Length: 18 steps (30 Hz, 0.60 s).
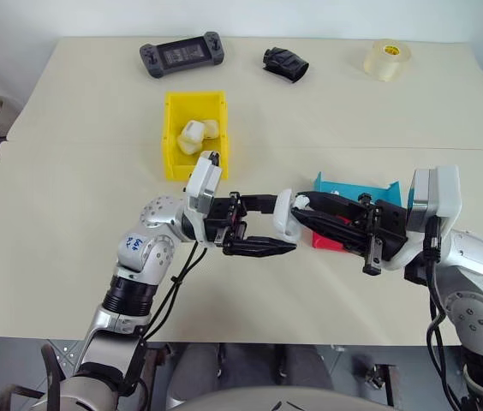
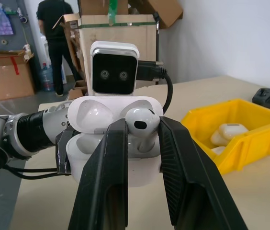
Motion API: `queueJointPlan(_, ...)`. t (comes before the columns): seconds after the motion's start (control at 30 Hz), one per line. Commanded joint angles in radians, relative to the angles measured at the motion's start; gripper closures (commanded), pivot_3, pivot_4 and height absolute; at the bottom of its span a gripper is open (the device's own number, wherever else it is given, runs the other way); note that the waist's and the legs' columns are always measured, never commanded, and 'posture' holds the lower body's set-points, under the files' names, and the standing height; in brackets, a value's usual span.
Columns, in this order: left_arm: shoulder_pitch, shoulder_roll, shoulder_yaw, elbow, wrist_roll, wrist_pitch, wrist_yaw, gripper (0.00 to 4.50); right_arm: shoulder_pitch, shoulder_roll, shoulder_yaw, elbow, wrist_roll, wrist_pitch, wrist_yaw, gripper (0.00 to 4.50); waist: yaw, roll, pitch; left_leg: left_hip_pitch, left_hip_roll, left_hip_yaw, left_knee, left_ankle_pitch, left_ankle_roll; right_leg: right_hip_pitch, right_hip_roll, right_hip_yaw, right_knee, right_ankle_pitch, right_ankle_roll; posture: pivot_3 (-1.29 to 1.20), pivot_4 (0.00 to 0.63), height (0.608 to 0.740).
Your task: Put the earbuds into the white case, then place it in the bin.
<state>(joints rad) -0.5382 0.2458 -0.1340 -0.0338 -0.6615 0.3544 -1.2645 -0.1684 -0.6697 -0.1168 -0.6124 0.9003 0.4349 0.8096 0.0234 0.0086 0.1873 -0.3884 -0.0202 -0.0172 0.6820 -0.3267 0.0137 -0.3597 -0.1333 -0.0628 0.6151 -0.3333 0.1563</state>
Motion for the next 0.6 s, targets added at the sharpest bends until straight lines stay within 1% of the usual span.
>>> queueJointPlan(0.03,-0.016,-0.019,0.037,-0.061,-0.042,-0.041,-0.010,1.70,0.011,-0.033,-0.001,0.021,0.024,0.073,-0.001,3.94,0.000,0.000,0.000,0.000,0.000,0.000,0.000,0.000,0.000,0.000,0.000,0.000,0.000,0.000,0.000,0.00,0.150,0.740)
queueJointPlan(0.07,-0.016,-0.019,0.037,-0.061,-0.041,-0.042,-0.011,1.70,0.008,-0.035,-0.001,0.021,0.022,0.074,0.001,3.94,0.000,0.000,0.000,0.000,0.000,0.000,0.000,0.000,0.000,0.000,0.000,0.000,0.000,0.000,0.000,0.00,0.150,0.740)
queueJointPlan(0.1,-0.015,-0.020,0.037,-0.061,-0.040,-0.043,-0.011,1.70,0.005,-0.039,-0.003,0.019,0.032,0.082,0.003,3.20,0.001,0.000,0.000,0.000,0.001,0.000,0.000,0.000,0.000,0.000,0.000,0.000,0.000,0.000,0.000,0.00,0.150,0.740)
queueJointPlan(0.23,-0.012,-0.022,0.036,-0.060,-0.035,-0.050,-0.017,1.70,0.001,-0.049,-0.022,0.011,0.036,0.083,0.005,1.96,0.001,0.000,0.000,0.000,0.000,0.000,0.000,0.000,0.000,0.001,0.000,0.000,-0.002,0.000,0.000,0.00,0.150,0.740)
queueJointPlan(0.3,-0.008,-0.022,0.034,-0.061,-0.032,-0.054,-0.019,1.70,0.008,-0.055,-0.038,0.005,0.037,0.082,0.007,1.25,0.001,0.000,0.000,0.000,0.000,0.000,0.000,0.000,0.000,0.001,0.000,0.000,-0.002,0.000,0.000,0.00,0.150,0.740)
queueJointPlan(0.33,-0.004,-0.021,0.033,-0.060,-0.029,-0.058,-0.022,1.70,0.017,-0.063,-0.055,-0.001,0.031,0.077,0.009,0.93,0.001,0.000,0.000,0.000,0.000,0.000,0.000,0.000,0.000,0.001,0.000,0.000,-0.002,0.000,0.000,0.00,0.150,0.740)
queueJointPlan(0.4,0.001,-0.017,0.029,-0.055,-0.020,-0.069,-0.030,1.70,0.062,-0.093,-0.127,-0.011,0.041,0.072,0.026,0.22,0.005,0.000,0.000,-0.001,0.000,0.000,0.000,0.000,0.000,0.001,0.000,0.000,-0.003,0.000,0.000,0.00,0.150,0.740)
queueJointPlan(0.43,0.004,-0.015,0.027,-0.053,-0.016,-0.075,-0.035,1.70,0.088,-0.108,-0.164,-0.015,0.038,0.065,0.035,0.04,0.006,-0.001,0.000,-0.001,0.000,0.000,0.000,0.000,0.000,0.001,-0.001,-0.001,-0.003,0.000,0.000,0.00,0.150,0.740)
queueJointPlan(0.5,0.013,-0.009,0.019,-0.050,-0.002,-0.096,-0.048,1.70,0.159,-0.132,-0.248,-0.009,0.021,0.043,0.060,0.04,0.006,-0.001,0.000,-0.002,0.000,-0.001,0.000,0.000,0.001,0.001,-0.001,-0.001,-0.004,0.000,0.000,0.00,0.150,0.740)
queueJointPlan(0.6,0.026,-0.009,0.000,-0.042,0.029,-0.148,-0.066,1.70,0.317,-0.137,-0.425,0.033,-0.026,-0.011,0.130,0.04,0.009,-0.001,0.000,-0.002,-0.001,0.000,-0.001,-0.001,0.001,0.002,-0.001,-0.001,-0.005,0.000,0.000,0.00,0.150,0.740)
